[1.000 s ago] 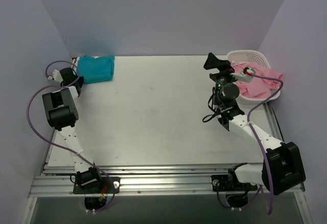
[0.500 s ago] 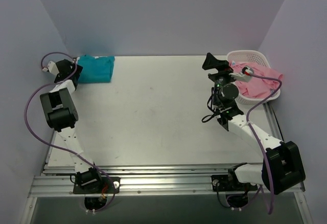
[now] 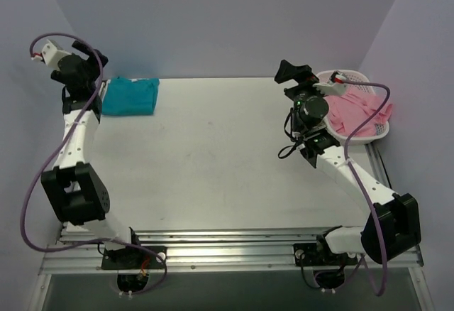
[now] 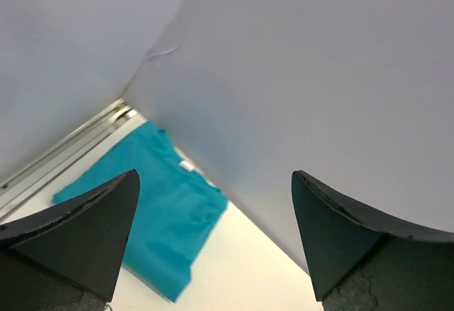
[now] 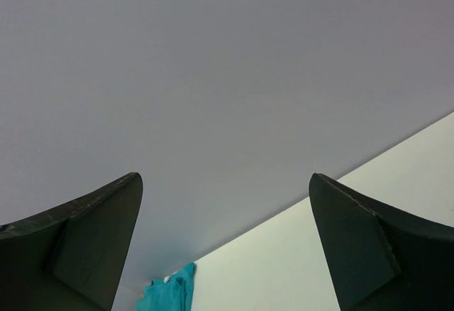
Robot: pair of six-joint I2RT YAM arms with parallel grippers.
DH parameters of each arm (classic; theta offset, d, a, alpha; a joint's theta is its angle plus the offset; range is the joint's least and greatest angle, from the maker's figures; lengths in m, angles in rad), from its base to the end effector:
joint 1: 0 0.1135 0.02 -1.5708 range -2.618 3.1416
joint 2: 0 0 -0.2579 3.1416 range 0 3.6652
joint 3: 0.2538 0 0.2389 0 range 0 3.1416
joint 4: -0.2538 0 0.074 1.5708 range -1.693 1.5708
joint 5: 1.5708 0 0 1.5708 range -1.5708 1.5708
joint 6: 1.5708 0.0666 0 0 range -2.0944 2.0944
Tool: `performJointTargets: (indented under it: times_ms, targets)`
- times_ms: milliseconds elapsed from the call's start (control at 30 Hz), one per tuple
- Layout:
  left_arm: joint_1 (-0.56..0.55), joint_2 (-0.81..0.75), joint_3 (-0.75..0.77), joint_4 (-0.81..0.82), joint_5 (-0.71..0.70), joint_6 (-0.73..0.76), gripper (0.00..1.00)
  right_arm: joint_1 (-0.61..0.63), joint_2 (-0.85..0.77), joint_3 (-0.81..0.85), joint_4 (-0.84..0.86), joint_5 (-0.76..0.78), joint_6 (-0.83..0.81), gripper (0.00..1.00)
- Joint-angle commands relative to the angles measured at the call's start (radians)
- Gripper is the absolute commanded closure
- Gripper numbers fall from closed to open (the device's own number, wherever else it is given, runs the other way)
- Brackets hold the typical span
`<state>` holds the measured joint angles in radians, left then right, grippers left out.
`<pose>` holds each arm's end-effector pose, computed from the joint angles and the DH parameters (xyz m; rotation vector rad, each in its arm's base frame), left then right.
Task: Fold and stack the t-shirts
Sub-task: Neatly place the folded tshirt to the corner
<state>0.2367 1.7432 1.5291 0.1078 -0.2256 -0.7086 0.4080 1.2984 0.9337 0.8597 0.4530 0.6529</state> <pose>0.4253 0.1179 0.3623 -0.9108 1.4082 -0.1669 0.2923 0.0946 0.3990 0.5454 1.0198 0.7004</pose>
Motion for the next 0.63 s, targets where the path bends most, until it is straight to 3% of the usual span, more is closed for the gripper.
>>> performJointTargets:
  times_ms: [0,133,267,467,600]
  targets:
    - [-0.123,-0.187,-0.073,-0.062,-0.026,0.148,0.04,0.020,0.021,0.102,-0.161,-0.008,-0.032,0.00]
    - [-0.273,-0.313,-0.220,-0.201,-0.104,0.219,0.04,0.063,0.076,0.181,-0.365,-0.028,-0.050,0.00]
    - [-0.405,-0.419,-0.432,-0.197,-0.132,0.205,0.04,0.132,0.124,0.200,-0.464,-0.066,-0.056,0.00]
    - [-0.598,-0.494,-0.497,-0.322,-0.308,0.250,0.03,0.283,0.200,0.215,-0.614,0.036,-0.082,0.00]
    - [-0.652,-0.545,-0.527,-0.336,-0.359,0.261,0.03,0.357,0.226,0.229,-0.686,0.139,-0.091,0.00]
